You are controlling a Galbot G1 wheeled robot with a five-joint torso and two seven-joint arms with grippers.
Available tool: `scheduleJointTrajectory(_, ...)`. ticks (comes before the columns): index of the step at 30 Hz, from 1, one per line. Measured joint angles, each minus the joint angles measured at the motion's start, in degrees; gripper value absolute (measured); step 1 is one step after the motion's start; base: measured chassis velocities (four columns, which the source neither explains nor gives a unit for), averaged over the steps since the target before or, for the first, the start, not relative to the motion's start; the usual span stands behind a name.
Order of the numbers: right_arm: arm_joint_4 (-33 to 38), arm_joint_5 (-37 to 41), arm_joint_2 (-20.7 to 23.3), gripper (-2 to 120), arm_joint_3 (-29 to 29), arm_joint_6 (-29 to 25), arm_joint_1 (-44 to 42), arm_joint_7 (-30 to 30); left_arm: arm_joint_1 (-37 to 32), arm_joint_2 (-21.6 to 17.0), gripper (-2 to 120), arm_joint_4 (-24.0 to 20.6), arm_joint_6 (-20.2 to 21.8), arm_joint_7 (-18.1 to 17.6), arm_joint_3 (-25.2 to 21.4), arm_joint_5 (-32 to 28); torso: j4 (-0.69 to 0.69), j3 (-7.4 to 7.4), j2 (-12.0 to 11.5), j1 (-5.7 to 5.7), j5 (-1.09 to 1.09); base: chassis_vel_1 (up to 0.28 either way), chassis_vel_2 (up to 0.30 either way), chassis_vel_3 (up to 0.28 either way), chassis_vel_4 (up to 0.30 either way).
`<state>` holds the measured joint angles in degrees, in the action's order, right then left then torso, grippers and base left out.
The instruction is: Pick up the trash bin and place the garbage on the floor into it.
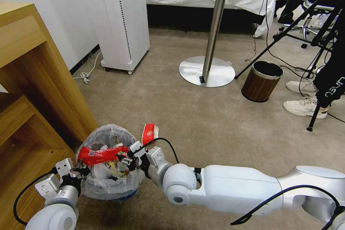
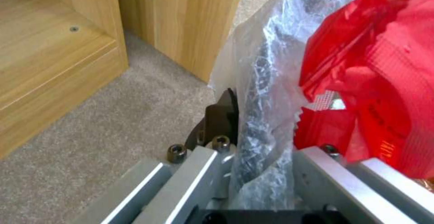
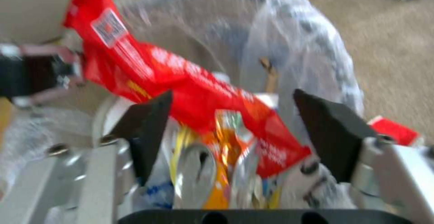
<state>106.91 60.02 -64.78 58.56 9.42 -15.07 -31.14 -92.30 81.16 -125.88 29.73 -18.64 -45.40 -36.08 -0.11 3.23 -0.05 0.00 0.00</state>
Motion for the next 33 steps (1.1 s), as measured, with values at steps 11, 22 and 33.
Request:
scheduleJointTrajectory(11,2.8,-5.26,6.84,100,-16.75,-12.6,-4.91,8.72,-0.85,-0.5,1,-1.11,0.16,-0.05,-1.11,-0.03,0.0,0.0,0.0,0.0,0.01,0.0,0.0,0.0,0.0)
scheduleJointTrajectory(22,3.88,-8.52,11.73,100,-43.99,-14.29,-15.21,9.99,-1.5,-1.01,1,-1.87,0.04,-0.15,-2.54,1.28,0.0,0.0,0.0,0.0,0.01,0.0,0.0,0.0,0.0)
scheduleJointTrajectory(33,7.81,-16.23,13.06,100,-71.79,-13.94,-37.22,9.31,-0.83,-3.86,1,0.31,1.12,-1.82,-3.89,-0.57,-0.02,-0.01,0.0,0.0,0.02,0.0,0.0,0.0,0.0)
